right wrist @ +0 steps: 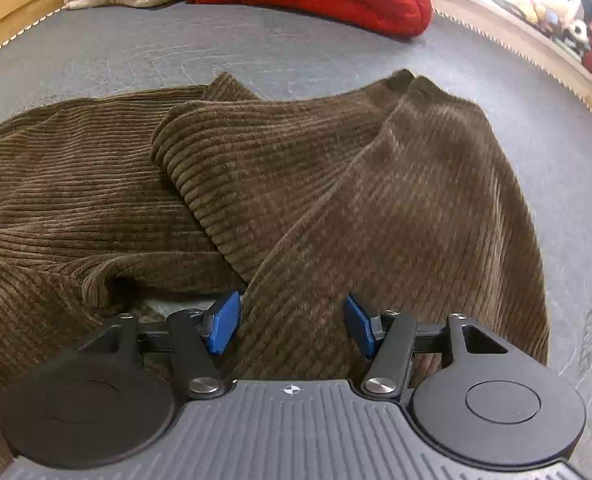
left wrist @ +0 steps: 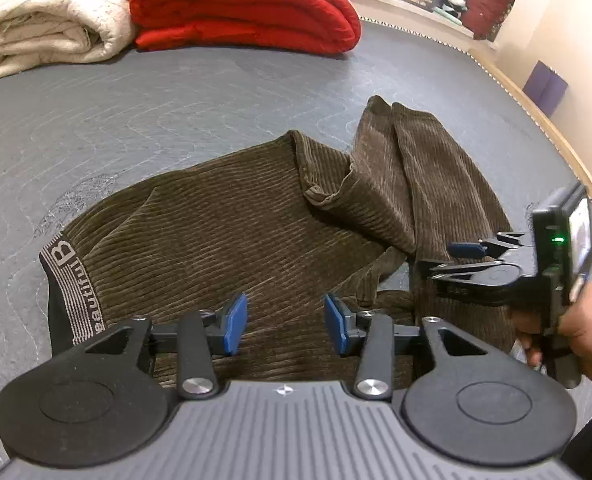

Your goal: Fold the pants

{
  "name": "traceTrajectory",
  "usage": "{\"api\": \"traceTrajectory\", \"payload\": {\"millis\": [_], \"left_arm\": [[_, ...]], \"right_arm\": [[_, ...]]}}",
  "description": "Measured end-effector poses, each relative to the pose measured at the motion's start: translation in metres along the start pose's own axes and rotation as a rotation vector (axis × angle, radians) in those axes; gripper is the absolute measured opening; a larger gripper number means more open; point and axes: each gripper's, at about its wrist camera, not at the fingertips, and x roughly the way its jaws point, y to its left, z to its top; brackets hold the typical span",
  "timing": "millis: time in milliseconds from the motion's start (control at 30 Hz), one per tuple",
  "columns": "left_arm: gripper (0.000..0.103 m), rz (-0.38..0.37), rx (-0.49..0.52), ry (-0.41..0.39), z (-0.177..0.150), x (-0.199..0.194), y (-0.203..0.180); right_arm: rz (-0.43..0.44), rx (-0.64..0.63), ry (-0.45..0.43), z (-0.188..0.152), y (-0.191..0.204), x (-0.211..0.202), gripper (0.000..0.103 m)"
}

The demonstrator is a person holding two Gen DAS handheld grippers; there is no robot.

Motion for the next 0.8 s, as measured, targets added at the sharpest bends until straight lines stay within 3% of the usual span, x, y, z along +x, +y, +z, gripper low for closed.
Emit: {"api": "traceTrajectory", "payload": {"millis": [33, 100, 200, 333, 433, 567, 700, 800], "left_arm": [[0.048, 0.003, 0.002, 0.001, 0.000, 0.000, 0.000], [0.048, 0.009, -0.001, 0.002, 0.000, -0.001, 0.002], [0.048, -0.005, -0.008, -0.009, -0.002, -0.007, 0.003], [0.049, -0.018, 0.008, -0.012, -0.010, -0.018, -0.002], [0.054, -0.031, 0.030, -0.024, -0.018, -0.027, -0.009], [0.055, -0.025, 0.060, -0.026, -0.022, -0.028, -0.019], [0.055, 0.002, 0.054, -0.018, -0.020, -0.021, -0.019], [0.055, 0.012, 0.036, -0.014, -0.018, -0.017, -0.013]], "right_arm": [[-0.009, -0.011, 0.003, -0.002, 0.000, -0.004, 0.008], [-0.009, -0.035, -0.001, -0.011, -0.007, -0.021, 0.000], [0.010, -0.043, -0.001, -0.031, -0.026, -0.051, 0.000], [-0.032, -0.024, 0.042, -0.079, -0.060, -0.082, 0.000], [-0.051, 0.016, 0.027, -0.100, -0.079, -0.105, 0.001], [-0.028, 0.093, -0.045, -0.092, -0.082, -0.119, 0.008], [0.015, 0.134, -0.118, -0.061, -0.065, -0.114, 0.034], [0.049, 0.154, -0.145, -0.035, -0.049, -0.095, 0.038]]}}
